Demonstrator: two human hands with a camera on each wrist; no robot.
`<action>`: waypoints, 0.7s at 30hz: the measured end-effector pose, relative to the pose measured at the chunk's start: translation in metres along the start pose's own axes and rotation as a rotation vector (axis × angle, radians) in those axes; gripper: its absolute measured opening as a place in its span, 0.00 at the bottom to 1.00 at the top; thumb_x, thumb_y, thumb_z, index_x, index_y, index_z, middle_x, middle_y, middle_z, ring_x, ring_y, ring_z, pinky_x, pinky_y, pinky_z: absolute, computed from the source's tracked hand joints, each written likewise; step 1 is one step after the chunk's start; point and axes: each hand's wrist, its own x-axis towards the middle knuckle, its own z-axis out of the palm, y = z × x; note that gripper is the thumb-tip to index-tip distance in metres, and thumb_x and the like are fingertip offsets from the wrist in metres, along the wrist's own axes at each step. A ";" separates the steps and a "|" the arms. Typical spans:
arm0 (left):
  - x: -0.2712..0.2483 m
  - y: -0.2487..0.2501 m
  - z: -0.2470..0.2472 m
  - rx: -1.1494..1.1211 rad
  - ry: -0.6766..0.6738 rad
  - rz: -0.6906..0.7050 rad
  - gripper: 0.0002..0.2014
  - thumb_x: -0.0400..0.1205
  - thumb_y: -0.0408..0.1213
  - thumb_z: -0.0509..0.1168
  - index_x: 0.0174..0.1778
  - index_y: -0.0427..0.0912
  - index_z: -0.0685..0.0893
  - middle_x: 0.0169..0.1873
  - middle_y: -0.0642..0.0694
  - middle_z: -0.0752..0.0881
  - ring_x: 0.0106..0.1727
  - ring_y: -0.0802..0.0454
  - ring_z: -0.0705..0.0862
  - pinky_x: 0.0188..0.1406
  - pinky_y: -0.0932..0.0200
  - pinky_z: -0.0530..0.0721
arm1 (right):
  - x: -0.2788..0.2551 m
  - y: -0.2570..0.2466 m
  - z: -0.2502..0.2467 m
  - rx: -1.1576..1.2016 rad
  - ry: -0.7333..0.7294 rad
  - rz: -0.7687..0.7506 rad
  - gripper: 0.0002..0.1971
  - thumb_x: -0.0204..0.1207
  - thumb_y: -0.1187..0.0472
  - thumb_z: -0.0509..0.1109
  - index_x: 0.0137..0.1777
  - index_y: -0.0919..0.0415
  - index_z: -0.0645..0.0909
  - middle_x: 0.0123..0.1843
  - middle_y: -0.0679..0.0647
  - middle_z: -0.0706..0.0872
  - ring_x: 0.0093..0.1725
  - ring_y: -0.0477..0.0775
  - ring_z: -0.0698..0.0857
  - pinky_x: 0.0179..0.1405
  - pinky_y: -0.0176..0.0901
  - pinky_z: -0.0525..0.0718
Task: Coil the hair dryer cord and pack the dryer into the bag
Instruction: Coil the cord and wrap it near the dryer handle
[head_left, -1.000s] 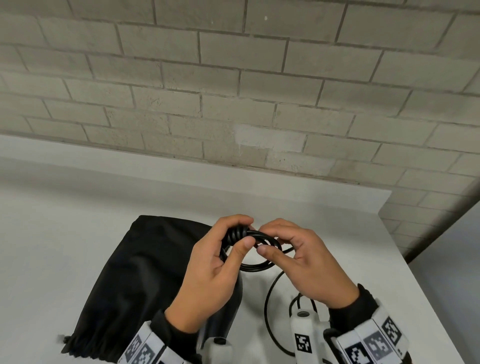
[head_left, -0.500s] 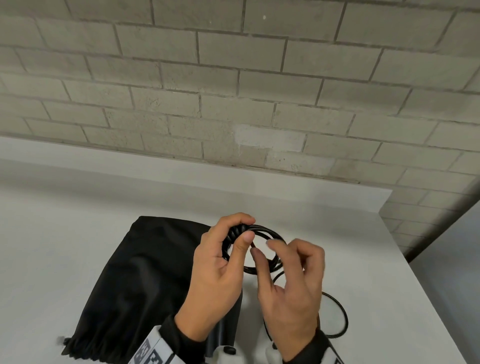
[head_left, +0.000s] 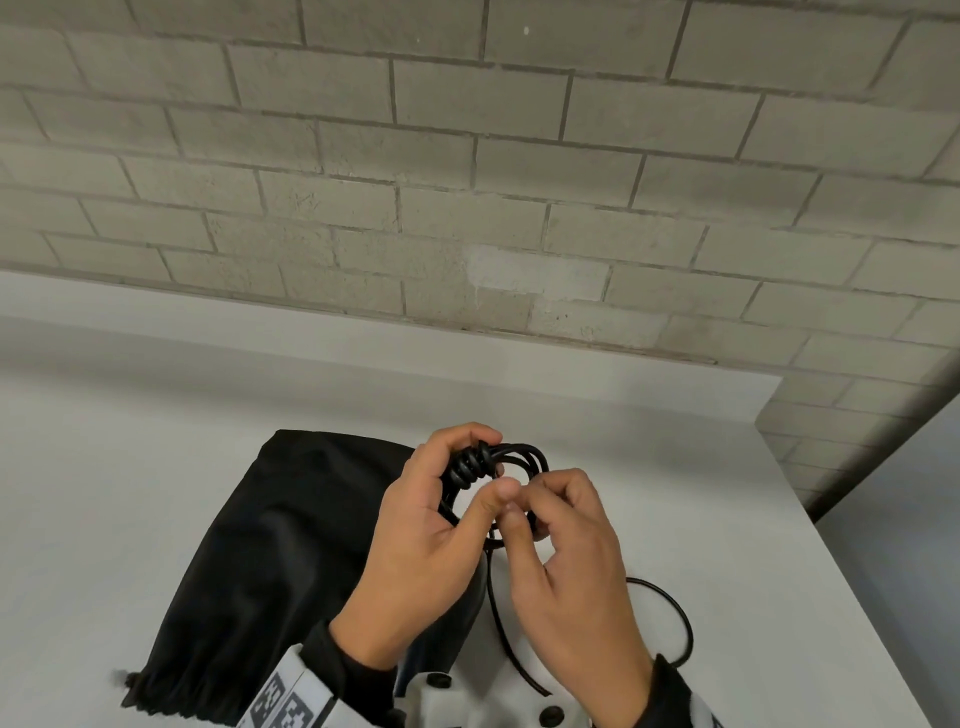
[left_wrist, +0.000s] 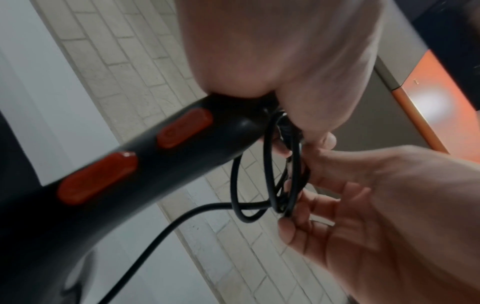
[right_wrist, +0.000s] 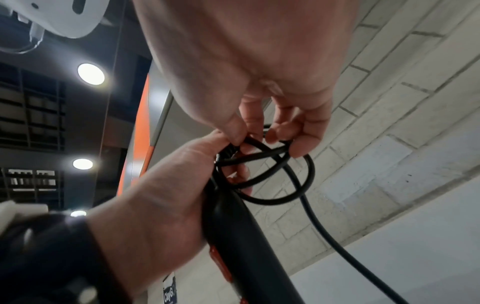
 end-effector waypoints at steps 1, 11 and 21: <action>0.000 -0.001 -0.001 0.004 0.001 0.002 0.13 0.77 0.51 0.69 0.58 0.62 0.82 0.51 0.54 0.88 0.56 0.50 0.87 0.57 0.60 0.84 | 0.000 -0.002 -0.001 0.017 -0.022 0.011 0.11 0.80 0.46 0.60 0.47 0.46 0.83 0.48 0.39 0.75 0.52 0.44 0.81 0.47 0.29 0.78; 0.000 -0.009 -0.004 0.192 0.039 0.082 0.11 0.80 0.54 0.63 0.59 0.69 0.79 0.51 0.58 0.84 0.57 0.46 0.83 0.57 0.45 0.82 | 0.013 -0.021 -0.049 0.608 -0.417 0.282 0.09 0.73 0.53 0.75 0.39 0.60 0.86 0.30 0.49 0.82 0.32 0.43 0.79 0.38 0.27 0.77; 0.002 -0.011 -0.005 0.292 0.083 0.115 0.12 0.81 0.57 0.60 0.59 0.78 0.74 0.50 0.61 0.83 0.56 0.51 0.82 0.57 0.60 0.78 | -0.004 -0.004 -0.045 1.110 -0.512 0.346 0.19 0.66 0.71 0.78 0.57 0.63 0.87 0.50 0.57 0.88 0.47 0.48 0.85 0.48 0.36 0.82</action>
